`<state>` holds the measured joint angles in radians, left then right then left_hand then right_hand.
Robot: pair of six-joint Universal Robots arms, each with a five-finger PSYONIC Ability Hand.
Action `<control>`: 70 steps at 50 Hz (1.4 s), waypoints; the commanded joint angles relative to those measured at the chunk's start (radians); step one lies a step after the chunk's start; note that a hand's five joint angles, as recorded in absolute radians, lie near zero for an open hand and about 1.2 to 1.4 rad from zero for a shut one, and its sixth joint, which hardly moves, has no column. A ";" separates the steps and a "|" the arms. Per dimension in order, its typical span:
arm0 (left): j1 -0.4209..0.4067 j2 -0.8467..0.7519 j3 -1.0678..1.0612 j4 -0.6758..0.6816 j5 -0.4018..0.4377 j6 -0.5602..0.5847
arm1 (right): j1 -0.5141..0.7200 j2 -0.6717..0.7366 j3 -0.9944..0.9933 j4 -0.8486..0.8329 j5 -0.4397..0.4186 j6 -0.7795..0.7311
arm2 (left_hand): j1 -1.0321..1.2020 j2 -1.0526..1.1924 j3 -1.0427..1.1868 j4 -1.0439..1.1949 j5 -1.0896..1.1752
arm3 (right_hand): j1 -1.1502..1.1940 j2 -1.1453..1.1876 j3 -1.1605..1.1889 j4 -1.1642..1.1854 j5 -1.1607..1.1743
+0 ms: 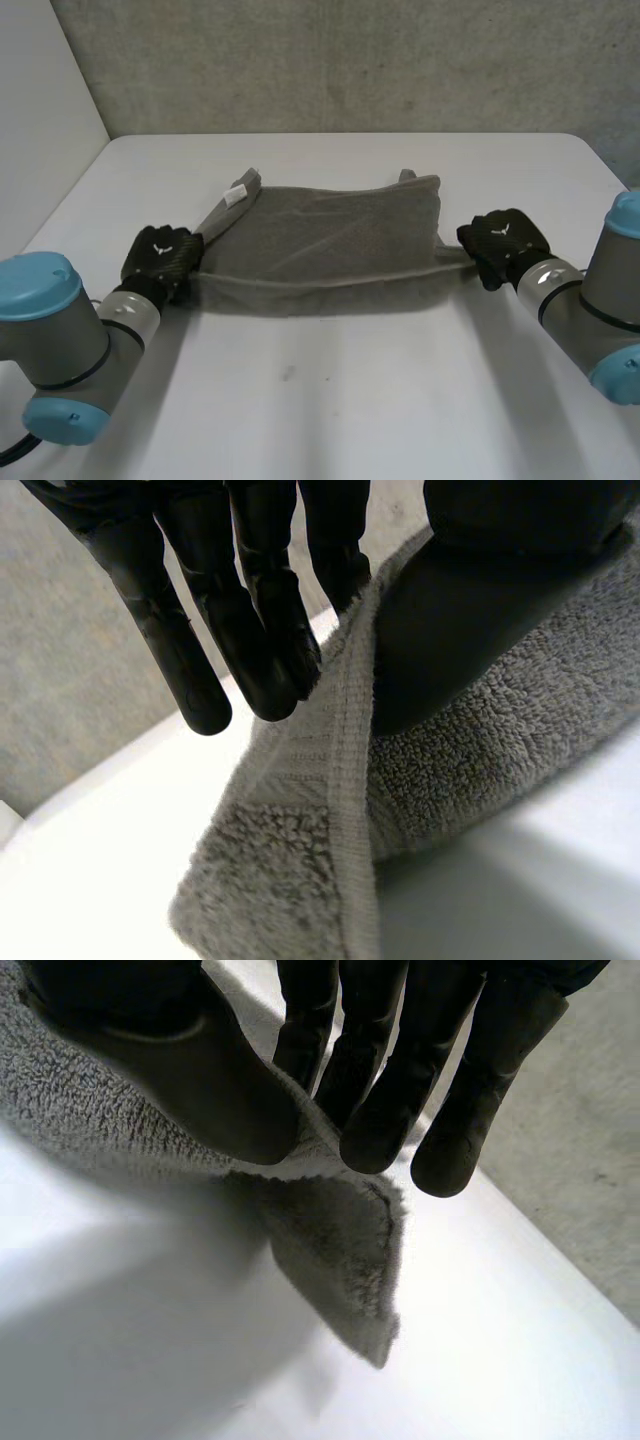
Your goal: Fold the towel.
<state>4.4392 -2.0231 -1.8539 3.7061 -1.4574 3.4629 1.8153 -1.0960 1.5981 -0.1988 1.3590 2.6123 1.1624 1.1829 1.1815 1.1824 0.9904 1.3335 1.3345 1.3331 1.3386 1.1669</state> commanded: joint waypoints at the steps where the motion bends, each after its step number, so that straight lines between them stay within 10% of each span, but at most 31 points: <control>1: 0.009 0.172 0.002 -0.002 0.005 0.050 | 0.004 -0.181 -0.038 0.125 -0.012 0.002 | 0.234 0.213 0.215 0.214 0.231 | 0.063 0.062 0.063 0.058 0.055; 12: -0.021 0.647 0.096 -0.147 0.012 -0.080 | -0.005 -0.487 -0.311 0.578 -0.086 -0.008 | 0.234 0.213 0.215 0.214 0.231 | 0.063 0.062 0.063 0.058 0.055; 25: -0.026 0.355 0.283 -0.445 0.022 -0.077 | 0.010 -0.173 -0.674 0.943 -0.052 -0.159 | 0.234 0.213 0.215 0.214 0.231 | 0.063 0.062 0.063 0.058 0.055; 34: -0.032 0.011 0.632 -0.439 0.006 -0.033 | 0.087 0.085 -0.920 0.837 0.038 -0.161 | 0.234 0.213 0.215 0.214 0.231 | 0.063 0.062 0.063 0.058 0.055; 41: -0.035 -0.118 0.999 -0.376 -0.056 -0.036 | 0.127 0.245 -1.213 0.379 0.144 -0.159 | 0.234 0.213 0.215 0.214 0.231 | 0.063 0.062 0.063 0.058 0.055; 50: -0.038 -0.059 1.061 -0.017 -0.198 -0.109 | 0.137 0.168 -1.116 0.104 0.153 -0.159 | 0.234 0.213 0.215 0.214 0.231 | 0.063 0.062 0.063 0.058 0.055; 70: -0.021 0.060 0.125 -0.005 -0.150 -0.134 | 0.128 0.011 -0.233 0.386 0.051 -0.166 | 0.234 0.213 0.215 0.214 0.231 | 0.063 0.062 0.063 0.058 0.055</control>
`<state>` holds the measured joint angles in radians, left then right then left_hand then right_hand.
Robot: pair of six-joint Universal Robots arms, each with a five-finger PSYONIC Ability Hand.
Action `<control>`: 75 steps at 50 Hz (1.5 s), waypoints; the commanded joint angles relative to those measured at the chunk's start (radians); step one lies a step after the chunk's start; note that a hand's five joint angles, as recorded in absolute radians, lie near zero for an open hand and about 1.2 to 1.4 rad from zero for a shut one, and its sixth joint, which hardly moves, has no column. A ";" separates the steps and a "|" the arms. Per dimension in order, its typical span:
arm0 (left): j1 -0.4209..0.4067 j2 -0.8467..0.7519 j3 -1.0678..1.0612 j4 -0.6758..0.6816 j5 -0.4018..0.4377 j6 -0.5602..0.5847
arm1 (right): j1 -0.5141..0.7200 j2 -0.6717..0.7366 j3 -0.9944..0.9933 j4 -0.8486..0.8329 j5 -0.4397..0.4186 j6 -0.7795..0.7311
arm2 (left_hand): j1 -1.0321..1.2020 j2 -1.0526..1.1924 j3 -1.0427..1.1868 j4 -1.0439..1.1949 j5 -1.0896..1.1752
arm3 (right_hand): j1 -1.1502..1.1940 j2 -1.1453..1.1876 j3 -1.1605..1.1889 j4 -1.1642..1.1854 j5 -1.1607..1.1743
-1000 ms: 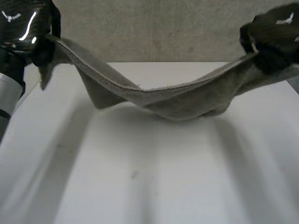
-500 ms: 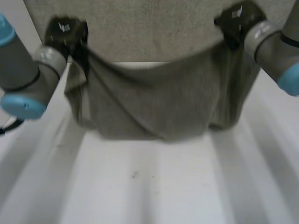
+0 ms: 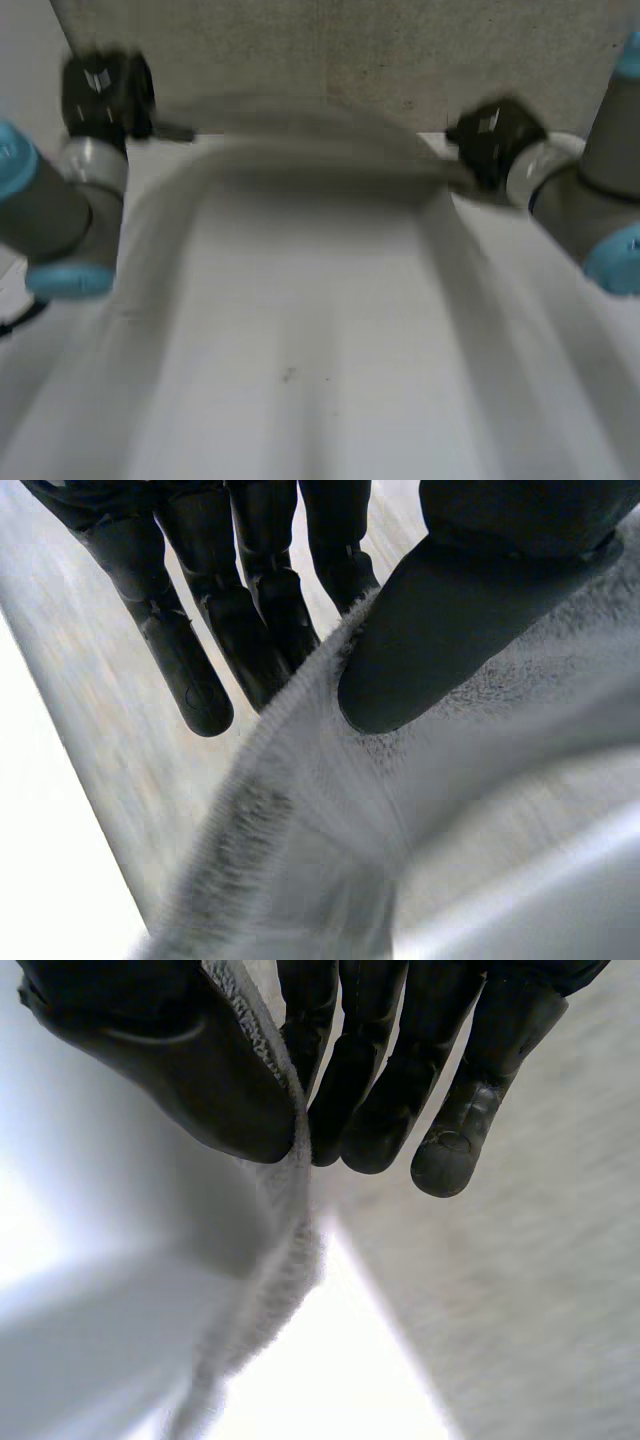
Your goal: Fold the towel.
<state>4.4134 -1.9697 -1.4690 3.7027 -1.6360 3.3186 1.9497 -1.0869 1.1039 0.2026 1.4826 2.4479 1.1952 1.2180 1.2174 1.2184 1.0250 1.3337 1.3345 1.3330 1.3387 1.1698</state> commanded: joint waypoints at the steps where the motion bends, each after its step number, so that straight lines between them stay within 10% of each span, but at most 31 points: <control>1: 0.004 0.003 -0.313 0.003 0.034 0.012 | -0.009 0.011 0.321 -0.049 -0.111 0.005 | 0.201 0.178 0.179 0.178 0.197 | 0.063 0.062 0.063 0.058 0.052; 19: 0.021 -0.017 -0.444 0.010 0.041 0.010 | -0.109 -0.025 0.531 -0.241 -0.142 0.164 | 0.201 0.178 0.179 0.178 0.197 | 0.063 0.062 0.063 0.058 0.052; 23: 0.035 -0.011 -0.449 0.011 0.041 0.010 | -0.138 -0.028 0.556 -0.246 -0.137 0.220 | 0.201 0.178 0.179 0.178 0.197 | -0.358 -0.359 -0.357 -0.363 -0.368; 32: 0.035 -0.011 -0.450 0.013 0.041 0.010 | -0.181 -0.031 0.600 -0.252 -0.068 0.215 | 0.201 0.178 0.179 0.178 0.197 | -0.506 -0.507 -0.505 -0.511 -0.517; 54: 0.035 -0.031 -0.455 0.043 0.041 0.012 | -0.229 -0.148 0.698 -0.272 -0.094 0.184 | 0.201 0.178 0.179 0.178 0.197 | 0.063 0.062 0.063 0.058 0.052; 57: 0.035 -0.052 -0.453 0.048 0.041 0.012 | -0.227 -0.157 0.712 -0.282 -0.099 0.139 | -0.526 -0.549 -0.548 -0.549 -0.530 | 0.063 0.062 0.063 0.058 0.052; 59: 0.035 -0.061 -0.453 0.049 0.041 0.015 | -0.227 -0.160 0.717 -0.287 -0.096 0.114 | -0.637 -0.660 -0.659 -0.660 -0.641 | 0.063 0.062 0.063 0.058 0.052; 75: 0.061 -0.097 -0.444 0.051 0.044 0.144 | -0.232 -0.180 0.732 -0.345 -0.090 0.072 | -0.597 -0.620 -0.620 -0.620 -0.602 | 0.063 0.062 0.063 0.058 0.052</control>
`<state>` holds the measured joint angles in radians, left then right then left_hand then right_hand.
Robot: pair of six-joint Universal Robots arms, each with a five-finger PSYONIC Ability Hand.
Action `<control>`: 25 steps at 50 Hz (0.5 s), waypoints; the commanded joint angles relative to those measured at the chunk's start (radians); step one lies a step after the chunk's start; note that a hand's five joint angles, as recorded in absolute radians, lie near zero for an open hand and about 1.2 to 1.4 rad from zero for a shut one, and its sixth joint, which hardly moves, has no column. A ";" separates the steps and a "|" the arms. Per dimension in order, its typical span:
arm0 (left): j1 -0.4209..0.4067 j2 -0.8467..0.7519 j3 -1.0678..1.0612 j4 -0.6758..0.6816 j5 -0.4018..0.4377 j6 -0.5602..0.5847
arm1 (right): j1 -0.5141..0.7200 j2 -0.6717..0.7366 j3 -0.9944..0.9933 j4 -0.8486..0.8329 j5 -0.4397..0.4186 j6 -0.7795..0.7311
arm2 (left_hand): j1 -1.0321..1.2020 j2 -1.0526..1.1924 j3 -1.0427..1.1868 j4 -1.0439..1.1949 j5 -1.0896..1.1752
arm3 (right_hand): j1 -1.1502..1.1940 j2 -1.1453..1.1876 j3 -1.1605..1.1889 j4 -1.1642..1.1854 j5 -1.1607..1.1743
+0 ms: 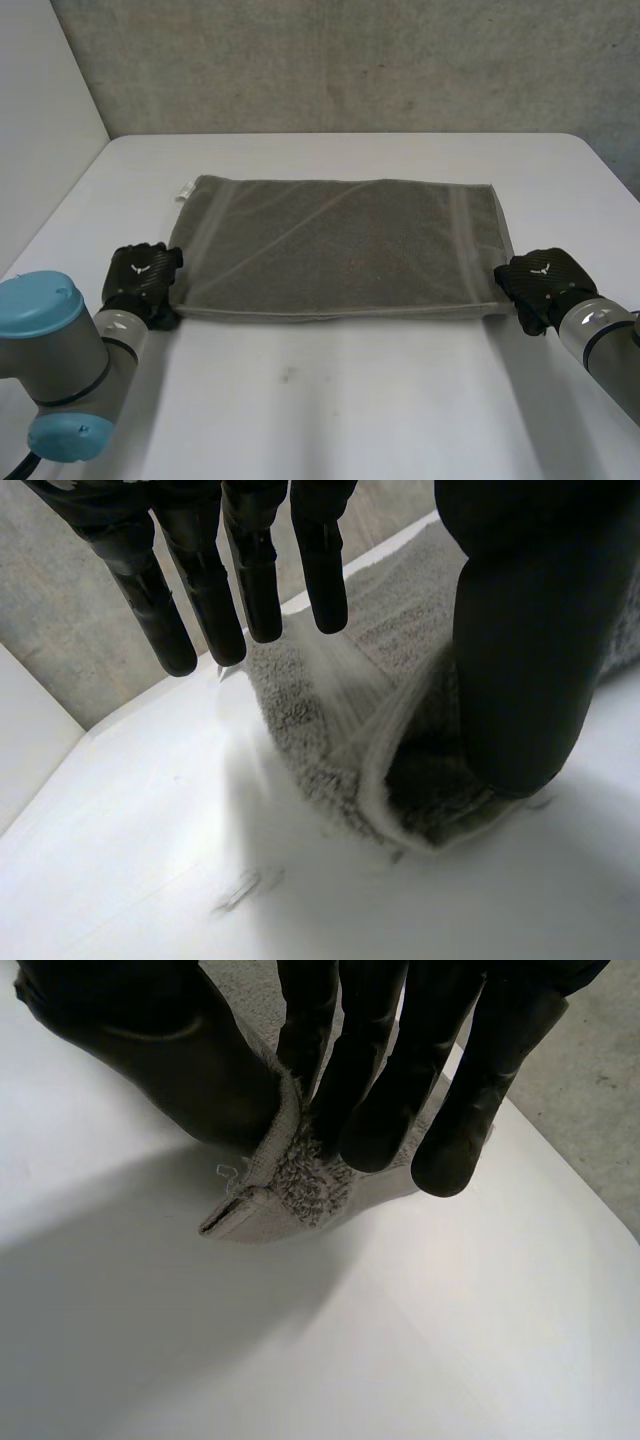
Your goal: Fold the towel.
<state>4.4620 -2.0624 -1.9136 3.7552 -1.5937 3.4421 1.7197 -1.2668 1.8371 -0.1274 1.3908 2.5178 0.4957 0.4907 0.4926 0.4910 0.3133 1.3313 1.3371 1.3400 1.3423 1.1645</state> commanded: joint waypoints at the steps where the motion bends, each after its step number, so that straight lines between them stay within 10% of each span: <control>1: 0.014 -0.004 0.001 -0.002 0.000 0.020 | -0.002 0.000 -0.001 -0.015 0.002 0.003 | 0.126 0.131 0.129 0.130 0.134 | 0.065 0.059 0.056 0.054 0.057; 14: 0.049 0.033 -0.016 -0.003 0.003 0.020 | -0.029 0.000 -0.005 -0.032 -0.001 -0.001 | 0.900 0.905 0.903 0.904 0.908 | 0.065 0.059 0.056 0.054 0.057; 25: 0.048 0.220 -0.107 -0.011 0.051 0.025 | -0.034 -0.112 -0.018 0.000 -0.006 -0.004 | 0.901 0.906 0.904 0.905 0.908 | 0.065 0.059 0.056 0.054 0.057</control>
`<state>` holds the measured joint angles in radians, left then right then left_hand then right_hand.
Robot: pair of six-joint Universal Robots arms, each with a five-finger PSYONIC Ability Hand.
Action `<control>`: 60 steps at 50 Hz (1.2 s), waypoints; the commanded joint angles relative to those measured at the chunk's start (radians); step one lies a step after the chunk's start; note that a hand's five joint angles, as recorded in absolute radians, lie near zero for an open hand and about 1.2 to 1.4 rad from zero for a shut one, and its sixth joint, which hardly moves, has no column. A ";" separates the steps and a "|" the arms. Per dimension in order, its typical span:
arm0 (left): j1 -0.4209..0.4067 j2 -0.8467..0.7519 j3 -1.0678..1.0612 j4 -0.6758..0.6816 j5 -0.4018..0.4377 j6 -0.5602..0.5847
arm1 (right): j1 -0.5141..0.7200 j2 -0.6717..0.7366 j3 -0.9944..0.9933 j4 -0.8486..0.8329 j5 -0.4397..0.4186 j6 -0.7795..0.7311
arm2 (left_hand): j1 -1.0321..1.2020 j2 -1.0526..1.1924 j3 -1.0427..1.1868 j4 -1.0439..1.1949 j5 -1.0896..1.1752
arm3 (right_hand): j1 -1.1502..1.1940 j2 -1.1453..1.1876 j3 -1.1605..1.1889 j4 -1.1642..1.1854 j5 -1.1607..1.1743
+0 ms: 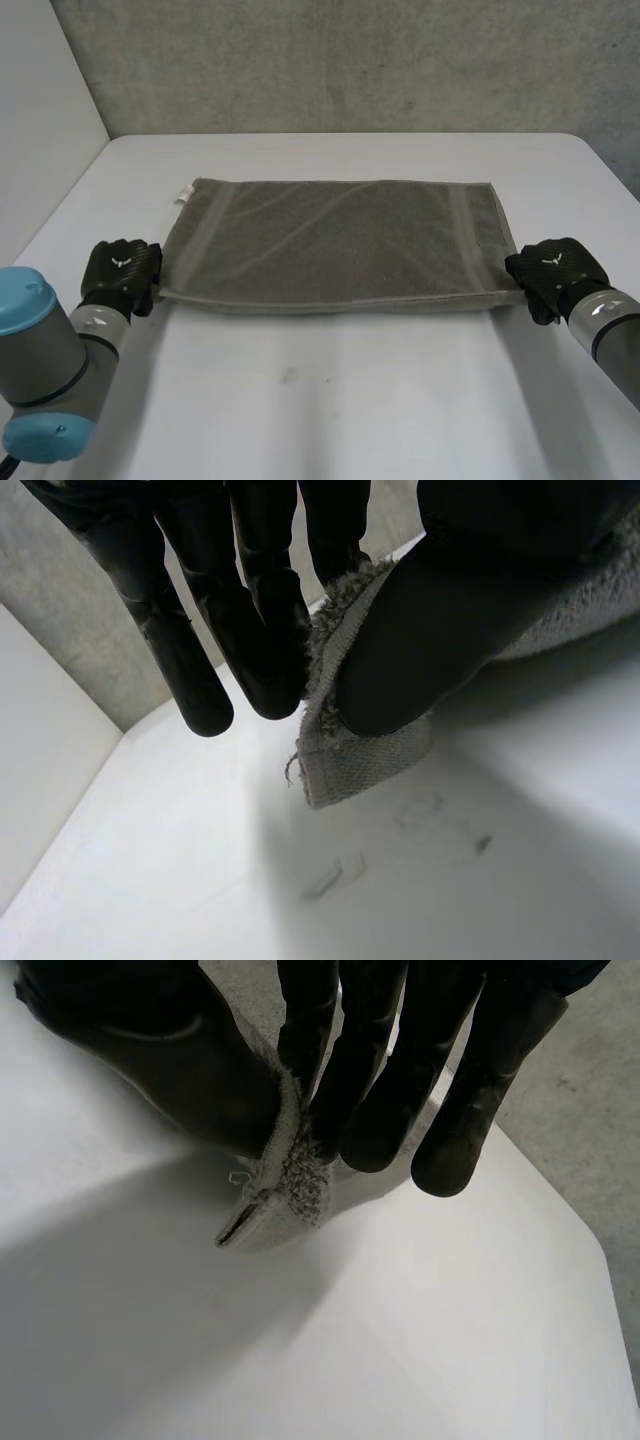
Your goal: Fold the towel.
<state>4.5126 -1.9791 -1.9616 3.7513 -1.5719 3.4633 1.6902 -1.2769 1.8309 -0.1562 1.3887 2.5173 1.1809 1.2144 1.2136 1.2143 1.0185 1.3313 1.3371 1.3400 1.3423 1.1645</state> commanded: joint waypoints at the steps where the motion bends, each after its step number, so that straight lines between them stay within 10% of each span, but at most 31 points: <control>1: -0.006 0.184 -0.072 -0.016 0.029 0.013 | -0.006 -0.139 -0.018 0.053 -0.004 -0.015 | 0.215 0.182 0.183 0.182 0.203 | 0.065 0.059 0.056 0.054 0.057; 17: -0.006 0.686 -0.240 -0.458 0.081 0.316 | -0.127 -0.369 -0.065 0.713 -0.040 -0.653 | 0.215 0.182 0.183 0.182 0.203 | 0.065 0.059 0.056 0.054 0.057; 43: -0.020 -0.210 0.417 -0.188 0.121 0.313 | 0.063 0.315 -0.456 0.015 0.013 -0.684 | 0.215 0.182 0.183 0.182 0.203 | 0.065 0.059 0.056 0.054 0.057; 60: -0.020 -0.391 0.647 -0.180 0.130 0.318 | 0.074 0.505 -0.624 -0.126 0.001 -0.680 | 0.215 0.182 0.183 0.182 0.203 | 0.065 0.059 0.056 0.054 0.057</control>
<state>4.4915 -2.3434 -1.3651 3.5682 -1.4465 3.7800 1.7645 -0.8112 1.2507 -0.2620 1.3973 1.8346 1.2097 1.2177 1.2170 1.2183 1.0340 1.3313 1.3371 1.3400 1.3423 1.1962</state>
